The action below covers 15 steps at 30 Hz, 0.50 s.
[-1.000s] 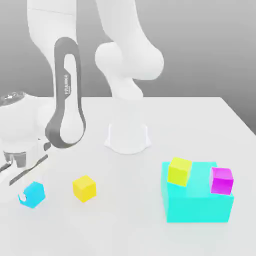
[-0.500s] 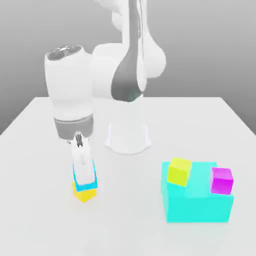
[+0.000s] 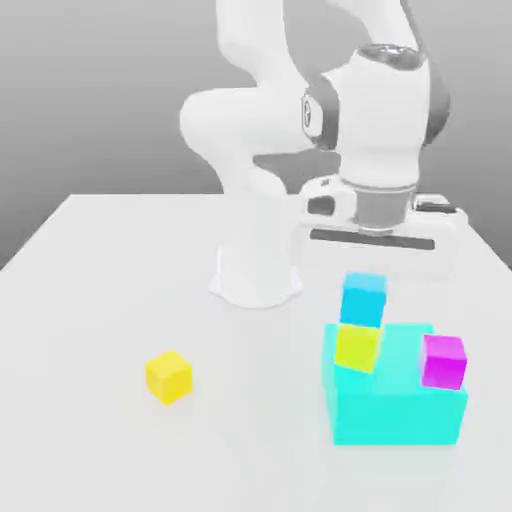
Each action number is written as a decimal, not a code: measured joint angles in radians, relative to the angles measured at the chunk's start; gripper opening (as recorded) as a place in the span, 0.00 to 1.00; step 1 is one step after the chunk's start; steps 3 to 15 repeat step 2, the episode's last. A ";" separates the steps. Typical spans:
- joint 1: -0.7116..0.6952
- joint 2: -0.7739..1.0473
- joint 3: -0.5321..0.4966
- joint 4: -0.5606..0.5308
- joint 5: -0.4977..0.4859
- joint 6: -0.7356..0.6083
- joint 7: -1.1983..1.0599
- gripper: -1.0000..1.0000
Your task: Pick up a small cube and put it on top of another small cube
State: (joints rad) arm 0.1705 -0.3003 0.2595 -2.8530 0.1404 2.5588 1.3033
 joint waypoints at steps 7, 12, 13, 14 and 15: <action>0.000 0.000 0.000 0.000 0.000 0.000 0.000 1.00; 0.000 0.000 0.000 0.000 0.000 0.000 0.000 1.00; 0.000 0.000 0.000 0.000 0.000 0.000 0.000 1.00; 0.000 0.000 0.000 0.000 0.000 0.000 0.000 1.00; 0.000 0.000 0.000 0.000 0.000 0.000 0.000 1.00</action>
